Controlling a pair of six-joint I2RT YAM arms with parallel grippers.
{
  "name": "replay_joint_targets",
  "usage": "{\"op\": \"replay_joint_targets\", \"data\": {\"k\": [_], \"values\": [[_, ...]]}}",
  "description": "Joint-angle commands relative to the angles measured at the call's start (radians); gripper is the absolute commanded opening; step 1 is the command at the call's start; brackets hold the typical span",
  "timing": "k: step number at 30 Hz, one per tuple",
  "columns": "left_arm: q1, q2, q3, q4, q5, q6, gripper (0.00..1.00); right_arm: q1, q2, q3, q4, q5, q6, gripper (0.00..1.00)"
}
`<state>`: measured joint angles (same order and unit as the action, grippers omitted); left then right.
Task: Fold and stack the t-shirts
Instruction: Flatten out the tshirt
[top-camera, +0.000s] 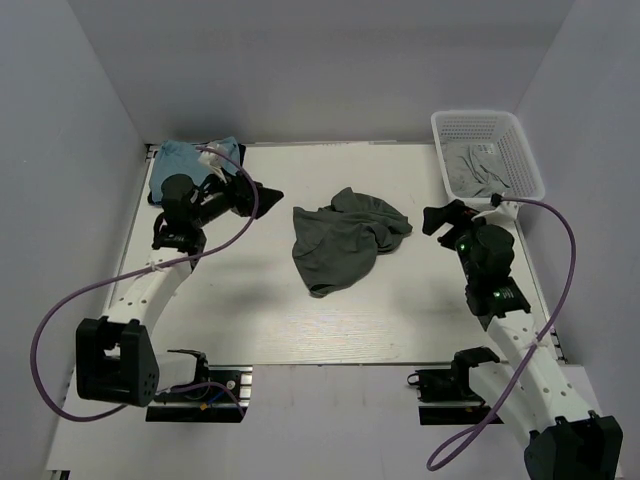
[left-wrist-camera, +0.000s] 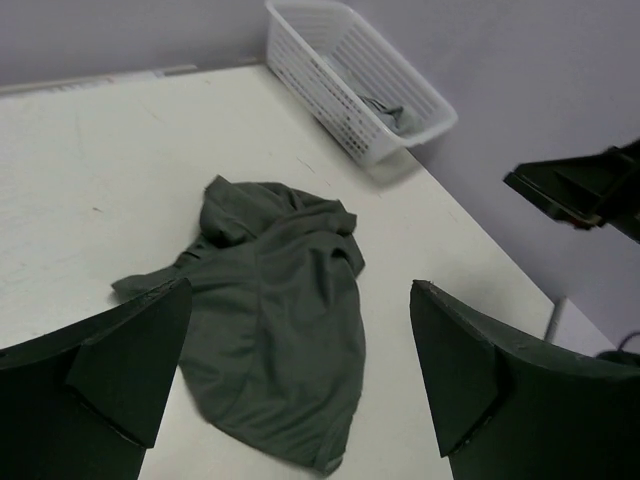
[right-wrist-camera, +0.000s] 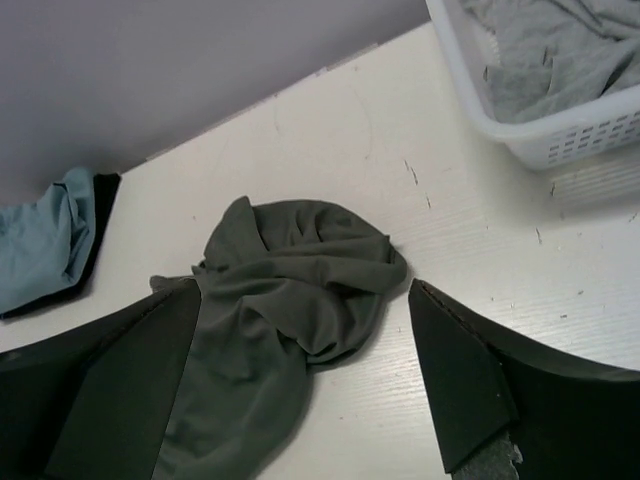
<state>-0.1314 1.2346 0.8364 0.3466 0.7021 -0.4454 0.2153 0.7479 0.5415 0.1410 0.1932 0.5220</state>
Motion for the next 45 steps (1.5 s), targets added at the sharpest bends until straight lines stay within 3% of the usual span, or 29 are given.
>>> {"op": "replay_joint_targets", "data": {"k": [1, 3, 8, 13, 16, 23, 25, 29, 41, 42, 43, 44, 45], "values": [[-0.022, 0.008, 0.055, -0.033, 0.108, 0.014, 1.0, -0.002, 0.036, 0.06, -0.059, -0.026, 0.016, 0.9], [-0.022, 0.031, 0.065, -0.125, 0.096, 0.036, 1.0, -0.002, 0.092, 0.083, -0.086, -0.053, -0.022, 0.9], [-0.1, 0.051, 0.031, -0.244, -0.001, 0.065, 1.0, 0.001, 0.25, 0.171, -0.139, 0.05, -0.059, 0.9], [-0.258, 0.052, -0.04, -0.351, -0.194, 0.051, 1.0, 0.004, 0.496, 0.322, -0.282, 0.002, -0.088, 0.9], [-0.342, 0.153, 0.008, -0.51, -0.341, 0.051, 1.0, 0.007, 0.628, 0.403, -0.323, -0.033, -0.073, 0.9], [-0.539, 0.288, 0.055, -0.69, -0.657, 0.008, 1.0, 0.009, 0.703, 0.434, -0.328, 0.023, -0.047, 0.9], [-0.565, 0.331, 0.081, -0.716, -0.679, 0.008, 1.0, 0.007, 0.717, 0.442, -0.333, 0.045, -0.042, 0.9], [-0.6, 0.42, 0.122, -0.744, -0.698, 0.008, 0.9, 0.007, 0.754, 0.452, -0.334, 0.054, -0.033, 0.9], [-0.62, 0.421, 0.139, -0.73, -0.744, 0.017, 0.4, 0.007, 0.861, 0.485, -0.296, -0.008, -0.034, 0.9], [-0.62, 0.421, 0.139, -0.73, -0.744, 0.017, 0.29, 0.01, 0.881, 0.492, -0.294, -0.008, -0.033, 0.9], [-0.62, 0.421, 0.139, -0.73, -0.744, 0.017, 0.29, 0.01, 0.887, 0.494, -0.29, -0.008, -0.033, 0.9], [-0.62, 0.421, 0.139, -0.721, -0.744, 0.017, 0.14, 0.009, 0.893, 0.492, -0.287, -0.015, -0.013, 0.9], [-0.62, 0.421, 0.13, -0.721, -0.744, 0.017, 0.06, 0.01, 0.904, 0.489, -0.265, -0.015, -0.026, 0.89]]}}
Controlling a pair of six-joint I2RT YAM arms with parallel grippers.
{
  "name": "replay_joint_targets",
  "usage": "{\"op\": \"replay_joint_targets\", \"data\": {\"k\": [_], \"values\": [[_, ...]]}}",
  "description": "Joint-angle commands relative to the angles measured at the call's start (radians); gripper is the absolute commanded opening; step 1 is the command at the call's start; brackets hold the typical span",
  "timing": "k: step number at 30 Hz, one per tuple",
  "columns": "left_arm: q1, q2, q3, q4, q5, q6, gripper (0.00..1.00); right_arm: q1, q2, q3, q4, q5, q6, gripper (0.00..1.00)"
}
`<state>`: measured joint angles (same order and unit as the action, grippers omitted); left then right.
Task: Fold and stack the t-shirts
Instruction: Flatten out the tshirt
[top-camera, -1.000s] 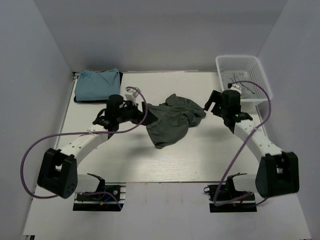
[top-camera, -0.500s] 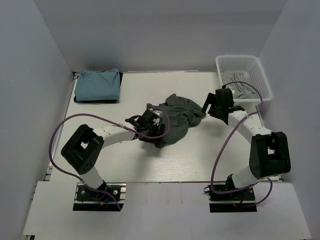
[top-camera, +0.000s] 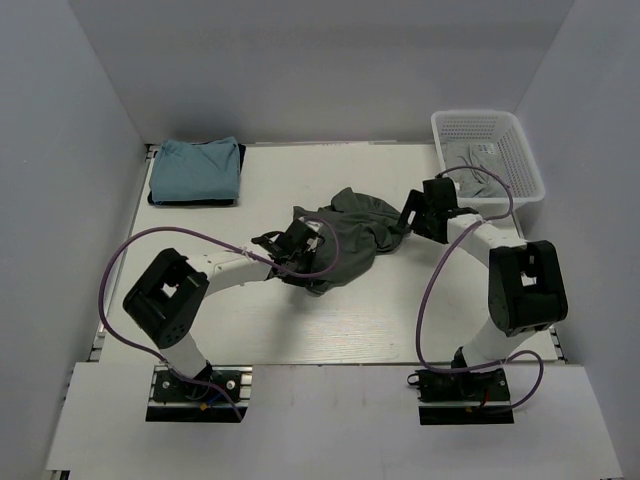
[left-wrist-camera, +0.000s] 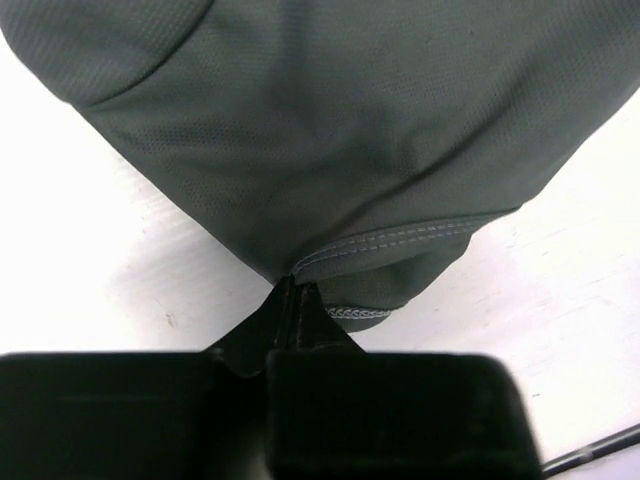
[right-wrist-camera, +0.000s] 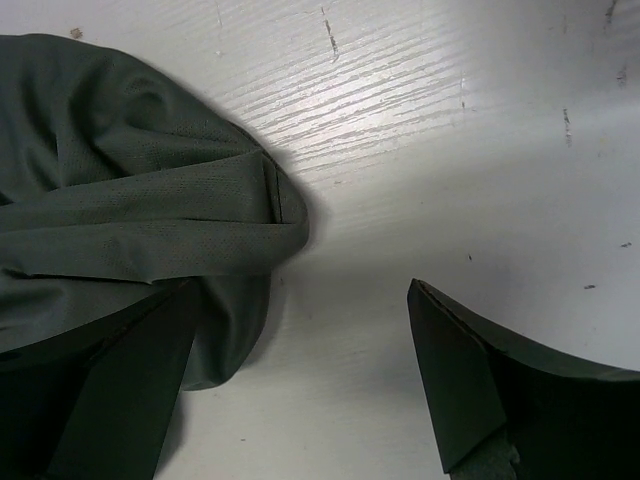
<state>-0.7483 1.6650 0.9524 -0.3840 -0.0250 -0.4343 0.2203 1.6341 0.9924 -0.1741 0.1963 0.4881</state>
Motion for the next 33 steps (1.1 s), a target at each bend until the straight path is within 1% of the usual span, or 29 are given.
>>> {"op": "replay_joint_targets", "data": {"k": [1, 4, 6, 7, 8, 9, 10, 11, 13, 17, 18, 20, 23, 25, 26, 27, 28, 29, 30, 31, 32, 33], "values": [[-0.003, -0.019, 0.014, 0.01, -0.016, 0.006, 0.0, 0.005, 0.03, 0.04, 0.056, -0.023, 0.007, 0.89], [-0.003, -0.03, 0.005, 0.019, -0.016, 0.006, 0.0, 0.002, 0.081, 0.052, 0.091, -0.058, 0.007, 0.82], [-0.003, -0.04, -0.004, 0.028, -0.048, 0.006, 0.0, 0.007, 0.098, 0.06, 0.108, -0.072, 0.01, 0.75], [-0.003, -0.051, -0.004, 0.028, -0.062, -0.006, 0.0, 0.005, 0.119, 0.06, 0.128, -0.081, 0.013, 0.65], [-0.003, -0.051, -0.004, 0.028, -0.075, -0.015, 0.0, 0.005, 0.125, 0.058, 0.136, -0.087, 0.018, 0.57], [-0.003, -0.06, -0.004, 0.028, -0.11, -0.03, 0.0, 0.005, 0.128, 0.054, 0.142, -0.092, 0.029, 0.42], [-0.003, -0.06, -0.004, 0.028, -0.131, -0.03, 0.0, 0.005, 0.13, 0.051, 0.156, -0.09, 0.03, 0.13], [-0.003, -0.06, 0.02, 0.002, -0.156, -0.047, 0.0, 0.007, 0.13, 0.048, 0.151, -0.09, 0.038, 0.01], [-0.003, -0.06, 0.061, -0.022, -0.219, -0.067, 0.0, 0.008, 0.109, 0.042, 0.15, -0.074, 0.038, 0.0], [-0.003, -0.129, 0.141, -0.064, -0.311, -0.076, 0.0, 0.007, -0.017, -0.003, 0.162, -0.083, 0.004, 0.0], [-0.003, -0.175, 0.16, -0.075, -0.353, -0.077, 0.0, 0.008, -0.105, -0.015, 0.192, -0.089, 0.0, 0.0], [-0.003, -0.233, 0.198, -0.084, -0.383, -0.066, 0.0, 0.01, -0.202, -0.03, 0.206, -0.124, -0.026, 0.0], [-0.003, -0.385, 0.209, -0.036, -0.417, -0.018, 0.0, 0.013, -0.36, -0.037, 0.2, -0.162, -0.049, 0.0], [-0.003, -0.463, 0.224, -0.027, -0.426, 0.009, 0.0, 0.011, -0.484, -0.028, 0.176, -0.173, -0.066, 0.0], [-0.003, -0.535, 0.244, -0.027, -0.435, 0.032, 0.0, 0.013, -0.511, -0.018, 0.148, -0.179, -0.075, 0.0], [-0.003, -0.568, 0.258, -0.027, -0.435, 0.043, 0.0, 0.011, -0.54, -0.011, 0.131, -0.189, -0.078, 0.0], [-0.003, -0.597, 0.291, -0.027, -0.435, 0.052, 0.0, 0.011, -0.631, -0.008, 0.119, -0.192, -0.082, 0.0], [-0.003, -0.646, 0.334, -0.045, -0.444, 0.064, 0.0, 0.011, -0.664, 0.009, 0.096, -0.186, -0.086, 0.0], [-0.003, -0.666, 0.335, -0.055, -0.444, 0.075, 0.0, 0.011, -0.689, 0.035, 0.096, -0.187, -0.097, 0.0], [-0.003, -0.685, 0.377, -0.073, -0.444, 0.084, 0.0, 0.01, -0.762, 0.064, 0.063, -0.181, -0.1, 0.0], [-0.003, -0.703, 0.397, -0.084, -0.444, 0.094, 0.0, 0.01, -0.786, 0.081, 0.05, -0.179, -0.103, 0.0], [-0.003, -0.735, 0.442, -0.114, -0.467, 0.094, 0.0, 0.01, -0.843, 0.125, 0.024, -0.179, -0.12, 0.0]]}}
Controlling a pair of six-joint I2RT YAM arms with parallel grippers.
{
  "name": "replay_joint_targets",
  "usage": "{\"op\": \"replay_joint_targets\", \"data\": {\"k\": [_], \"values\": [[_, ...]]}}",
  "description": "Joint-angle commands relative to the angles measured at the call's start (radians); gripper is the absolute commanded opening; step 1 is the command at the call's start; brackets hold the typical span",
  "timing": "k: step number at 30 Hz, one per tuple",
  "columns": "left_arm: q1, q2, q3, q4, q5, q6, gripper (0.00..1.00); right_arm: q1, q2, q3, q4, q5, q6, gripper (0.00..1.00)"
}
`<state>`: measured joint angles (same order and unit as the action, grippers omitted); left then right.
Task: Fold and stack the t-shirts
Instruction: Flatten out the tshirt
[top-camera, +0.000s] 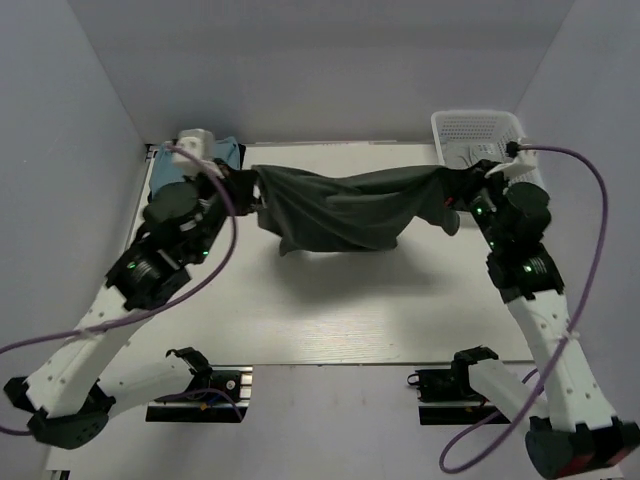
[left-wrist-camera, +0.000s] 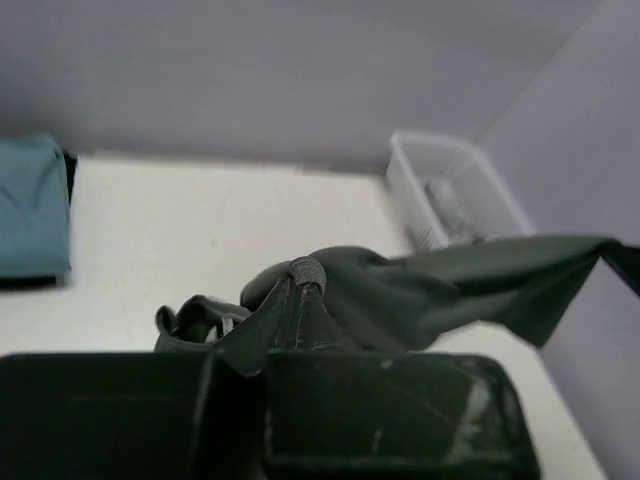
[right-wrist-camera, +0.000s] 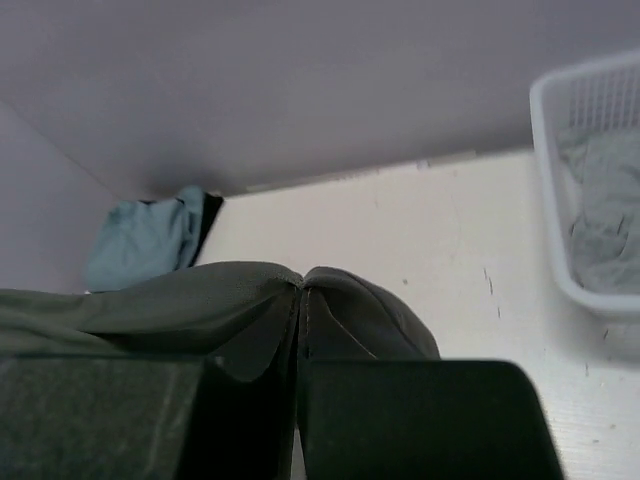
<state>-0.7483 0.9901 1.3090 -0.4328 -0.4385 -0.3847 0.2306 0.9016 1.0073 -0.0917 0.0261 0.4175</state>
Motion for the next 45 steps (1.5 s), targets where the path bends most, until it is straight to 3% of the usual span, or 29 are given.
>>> {"op": "replay_joint_targets", "data": {"k": [1, 4, 10, 15, 21, 24, 27, 32, 33, 35, 36, 37, 38, 39, 41, 45], "values": [[-0.003, -0.079, 0.108, -0.066, -0.054, 0.044, 0.0, -0.002, -0.13, 0.126, -0.066, -0.006, -0.054, 0.0], [-0.003, -0.142, 0.162, -0.07, -0.068, 0.044, 0.0, -0.002, -0.179, 0.223, -0.123, 0.021, -0.075, 0.0], [0.021, -0.191, 0.352, -0.087, 0.194, 0.098, 0.0, -0.004, -0.204, 0.442, -0.209, -0.049, -0.106, 0.0], [0.021, -0.146, 0.475, -0.142, 0.299, 0.107, 0.0, -0.005, -0.204, 0.514, -0.227, -0.144, -0.097, 0.0], [0.021, -0.099, 0.363, -0.092, 0.131, 0.096, 0.0, -0.005, -0.149, 0.446, -0.201, -0.109, -0.082, 0.0], [0.009, -0.058, 0.248, -0.058, -0.075, 0.096, 0.0, -0.005, -0.072, 0.337, -0.168, -0.104, -0.072, 0.0], [0.029, 0.007, 0.045, 0.001, -0.417, 0.043, 0.0, -0.005, 0.046, 0.188, -0.08, -0.13, -0.057, 0.0], [0.142, 0.214, -0.247, 0.043, -0.488, -0.126, 0.02, -0.005, 0.373, 0.094, 0.127, -0.098, -0.056, 0.0], [0.176, 0.264, -0.263, 0.043, -0.456, -0.158, 0.2, -0.007, 0.414, 0.093, 0.15, -0.086, -0.093, 0.0], [0.268, 0.381, -0.239, 0.065, -0.445, -0.168, 0.49, 0.001, 0.593, 0.196, 0.172, -0.072, -0.108, 0.3], [0.291, 0.519, -0.194, 0.03, -0.392, -0.168, 0.87, -0.002, 0.673, 0.235, 0.124, -0.051, -0.147, 0.45], [0.308, 0.588, -0.139, -0.007, -0.391, -0.168, 1.0, -0.001, 0.707, 0.275, 0.04, -0.035, -0.151, 0.57], [0.317, 0.651, -0.003, -0.13, -0.391, -0.177, 1.0, 0.003, 0.773, 0.356, 0.005, -0.031, -0.152, 0.72], [0.326, 0.707, 0.066, -0.191, -0.391, -0.186, 1.0, 0.004, 0.778, 0.362, -0.025, -0.031, -0.161, 0.8], [0.326, 0.809, 0.206, -0.268, -0.391, -0.204, 1.0, 0.004, 0.745, 0.303, -0.002, -0.031, -0.158, 0.9], [0.326, 0.77, 0.182, -0.189, -0.28, -0.132, 1.0, 0.007, 0.643, 0.176, 0.067, -0.041, -0.144, 0.9]]}}
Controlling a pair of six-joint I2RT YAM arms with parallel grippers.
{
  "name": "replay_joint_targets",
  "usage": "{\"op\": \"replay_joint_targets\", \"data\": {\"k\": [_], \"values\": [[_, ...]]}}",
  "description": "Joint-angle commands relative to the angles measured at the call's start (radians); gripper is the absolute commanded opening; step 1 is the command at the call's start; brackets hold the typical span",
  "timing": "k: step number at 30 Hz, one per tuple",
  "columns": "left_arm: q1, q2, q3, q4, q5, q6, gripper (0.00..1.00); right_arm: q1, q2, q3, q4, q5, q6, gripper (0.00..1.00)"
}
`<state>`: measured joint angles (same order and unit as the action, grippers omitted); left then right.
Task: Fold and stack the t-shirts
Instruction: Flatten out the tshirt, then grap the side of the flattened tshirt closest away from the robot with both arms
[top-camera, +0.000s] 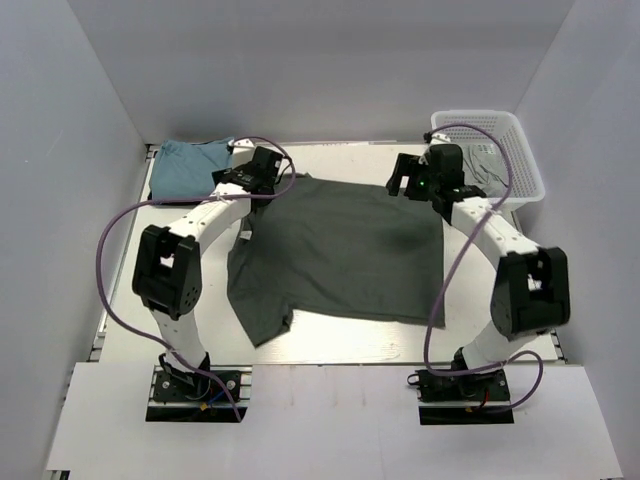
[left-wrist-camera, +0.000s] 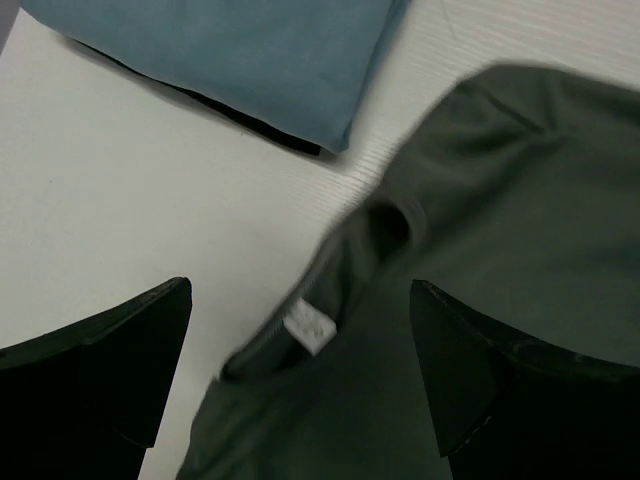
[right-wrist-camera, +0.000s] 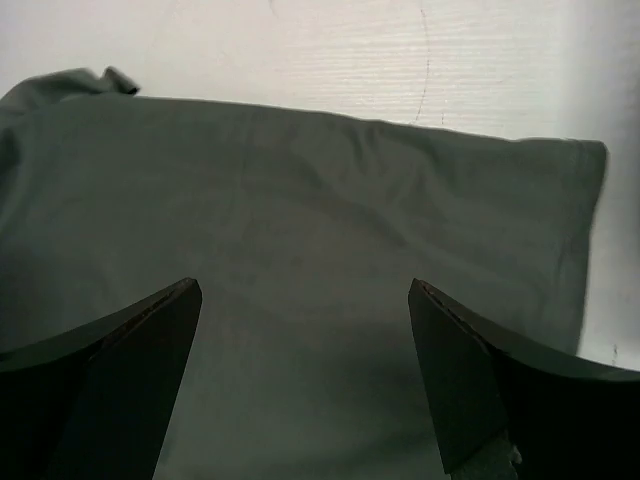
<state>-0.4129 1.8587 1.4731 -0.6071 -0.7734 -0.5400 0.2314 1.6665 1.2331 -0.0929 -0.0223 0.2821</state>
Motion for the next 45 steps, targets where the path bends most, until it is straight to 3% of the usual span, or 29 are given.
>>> {"op": "replay_joint_targets", "data": {"k": [1, 5, 9, 17, 21, 23, 25, 29, 35, 38, 45], "values": [[-0.009, -0.116, -0.022, 0.003, 0.078, 0.038, 1.0, 0.006, -0.151, -0.069, 0.059, 0.004, 0.006, 0.9], [-0.009, -0.164, -0.075, 0.04, 0.109, 0.048, 1.0, 0.011, -0.231, -0.151, 0.042, 0.005, 0.025, 0.9], [-0.009, -0.138, -0.031, 0.004, 0.088, 0.048, 1.0, 0.019, -0.332, -0.262, 0.045, -0.03, 0.038, 0.9], [-0.023, -0.187, -0.195, 0.041, 0.307, -0.02, 1.0, 0.034, -0.442, -0.473, 0.027, -0.047, 0.147, 0.9], [-0.033, -0.341, -0.44, 0.032, 0.408, -0.141, 1.0, 0.048, -0.514, -0.584, 0.032, -0.042, 0.222, 0.9], [-0.033, -0.514, -0.613, 0.032, 0.457, -0.224, 1.0, 0.048, -0.579, -0.68, 0.033, -0.036, 0.28, 0.9], [-0.033, -0.589, -0.675, 0.032, 0.479, -0.235, 1.0, 0.046, -0.6, -0.705, 0.027, -0.03, 0.296, 0.9], [-0.033, -0.715, -0.761, -0.04, 0.627, -0.277, 1.0, 0.046, -0.636, -0.753, -0.028, 0.018, 0.385, 0.9], [-0.033, -0.887, -0.861, -0.248, 0.695, -0.347, 1.0, 0.04, -0.783, -0.816, -0.188, 0.088, 0.443, 0.9], [-0.033, -0.954, -0.913, -0.261, 0.79, -0.392, 1.0, 0.04, -0.864, -0.827, -0.275, 0.143, 0.462, 0.9], [-0.033, -1.012, -1.019, -0.263, 0.803, -0.526, 0.99, 0.04, -0.932, -0.834, -0.367, 0.22, 0.489, 0.9]]}}
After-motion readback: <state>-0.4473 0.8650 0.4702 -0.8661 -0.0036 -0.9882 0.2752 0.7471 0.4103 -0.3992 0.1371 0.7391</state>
